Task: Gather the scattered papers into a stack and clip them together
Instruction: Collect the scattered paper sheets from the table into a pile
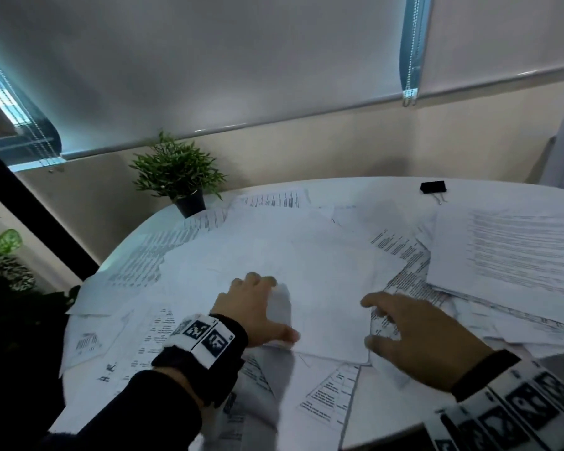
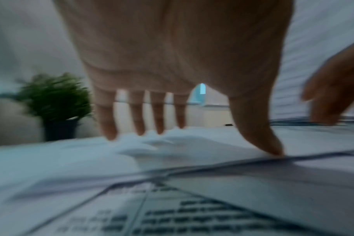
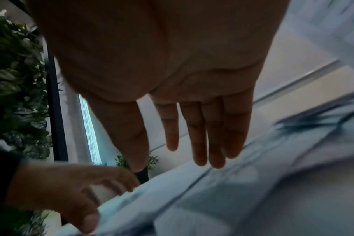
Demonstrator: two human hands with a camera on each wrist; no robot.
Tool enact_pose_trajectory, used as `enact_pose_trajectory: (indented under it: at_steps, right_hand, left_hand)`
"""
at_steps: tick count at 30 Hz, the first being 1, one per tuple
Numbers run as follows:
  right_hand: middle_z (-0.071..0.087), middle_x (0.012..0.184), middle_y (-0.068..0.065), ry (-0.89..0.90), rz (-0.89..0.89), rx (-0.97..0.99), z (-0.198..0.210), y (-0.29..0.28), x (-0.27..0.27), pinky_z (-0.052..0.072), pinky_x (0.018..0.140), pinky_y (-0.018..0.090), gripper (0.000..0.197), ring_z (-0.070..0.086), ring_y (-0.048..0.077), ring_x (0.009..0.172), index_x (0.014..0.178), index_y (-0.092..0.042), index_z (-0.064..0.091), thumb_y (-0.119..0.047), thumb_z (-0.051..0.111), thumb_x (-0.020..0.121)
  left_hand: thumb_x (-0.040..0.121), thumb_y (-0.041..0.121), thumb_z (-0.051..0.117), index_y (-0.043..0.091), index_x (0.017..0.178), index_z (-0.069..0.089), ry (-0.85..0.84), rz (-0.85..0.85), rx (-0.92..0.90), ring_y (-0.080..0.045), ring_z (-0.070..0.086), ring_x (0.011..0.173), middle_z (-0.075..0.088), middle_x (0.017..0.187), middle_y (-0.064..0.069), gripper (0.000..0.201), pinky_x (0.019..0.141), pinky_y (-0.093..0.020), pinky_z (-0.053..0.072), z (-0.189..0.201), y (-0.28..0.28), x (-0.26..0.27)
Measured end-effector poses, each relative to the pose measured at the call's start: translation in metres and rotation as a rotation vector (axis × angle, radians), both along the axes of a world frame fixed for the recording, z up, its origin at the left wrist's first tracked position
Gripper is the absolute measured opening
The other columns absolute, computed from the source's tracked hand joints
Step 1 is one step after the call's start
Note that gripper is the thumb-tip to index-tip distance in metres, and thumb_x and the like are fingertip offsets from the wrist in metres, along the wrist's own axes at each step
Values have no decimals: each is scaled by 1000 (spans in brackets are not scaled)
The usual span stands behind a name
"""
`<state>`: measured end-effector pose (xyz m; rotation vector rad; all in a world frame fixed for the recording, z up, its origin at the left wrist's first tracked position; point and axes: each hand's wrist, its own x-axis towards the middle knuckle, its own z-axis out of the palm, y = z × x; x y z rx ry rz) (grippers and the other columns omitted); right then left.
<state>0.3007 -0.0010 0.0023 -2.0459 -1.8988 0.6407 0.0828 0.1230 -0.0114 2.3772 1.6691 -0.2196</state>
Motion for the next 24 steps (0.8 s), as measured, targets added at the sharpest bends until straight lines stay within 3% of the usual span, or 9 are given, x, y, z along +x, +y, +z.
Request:
enact_pose_trajectory:
  at_steps: [2, 4, 8, 10, 13, 17, 19, 21, 24]
  right_hand:
    - [48, 134, -6, -17, -27, -62, -12, 2, -2, 33, 105, 25, 52, 43, 11, 124, 138, -33, 33, -35, 53, 90]
    - [46, 137, -5, -29, -30, -42, -13, 0, -5, 32, 105, 24, 52, 43, 11, 124, 140, -30, 32, -30, 49, 91]
    - [44, 130, -4, -7, -67, -32, -12, 1, -1, 37, 96, 24, 51, 47, 12, 110, 139, -31, 32, -23, 46, 91]
    - [43, 127, -3, 15, -79, -41, -13, 2, 1, 38, 92, 24, 51, 47, 11, 101, 138, -30, 31, -20, 45, 90]
    - [42, 129, 1, 69, -105, -42, -15, 6, 7, 39, 92, 24, 55, 45, 10, 99, 141, -28, 27, -17, 45, 90]
    - [36, 144, 4, 216, -187, -93, -16, 8, 19, 36, 103, 28, 72, 46, 18, 123, 149, -29, 10, -22, 51, 90]
    - [37, 145, 2, 312, -227, -49, -15, 9, 20, 40, 103, 34, 81, 48, 18, 121, 148, -32, 6, -30, 59, 88]
    - [40, 135, -2, 498, -265, 26, -11, 10, 19, 44, 96, 34, 89, 49, 15, 115, 147, -35, 6, -39, 68, 82]
    - [37, 130, -8, 778, -278, 149, -7, 11, 20, 41, 95, 35, 106, 42, 13, 121, 142, -47, 8, -60, 75, 62]
  left_hand:
    - [63, 60, 75, 37, 136, 40, -58, -299, -83, -16, 38, 130, 37, 141, 11, 84, 106, -40, 39, 3, -12, 4]
    - [69, 50, 74, 38, 131, 44, -16, -427, -86, -15, 44, 127, 38, 141, 12, 70, 104, -39, 42, 2, -15, 7]
    - [83, 35, 61, 30, 123, 51, 96, -530, 76, -20, 56, 113, 52, 129, 6, 41, 91, -35, 48, 5, -14, 14]
    - [87, 29, 54, 25, 115, 55, 126, -555, 174, -23, 58, 104, 58, 120, 1, 28, 78, -29, 45, 4, -13, 16]
    - [90, 29, 43, 22, 108, 54, 49, -489, 291, -27, 61, 93, 65, 104, -2, 22, 68, -29, 41, 11, -16, 13]
    - [81, 43, 37, 22, 101, 55, -509, -259, 513, -25, 60, 75, 63, 78, 4, 35, 62, -33, 46, 43, -13, 1]
    - [83, 39, 43, 24, 90, 54, -760, -239, 610, -9, 53, 60, 55, 63, 9, 20, 55, -27, 42, 68, -15, 3]
    - [84, 22, 50, 26, 81, 51, -1075, -259, 532, 1, 47, 56, 56, 63, 14, 6, 51, -14, 36, 92, -19, 9]
    - [78, 9, 51, 17, 75, 50, -1502, -295, 259, 2, 50, 58, 56, 62, 13, 9, 56, -10, 42, 118, -28, 18]
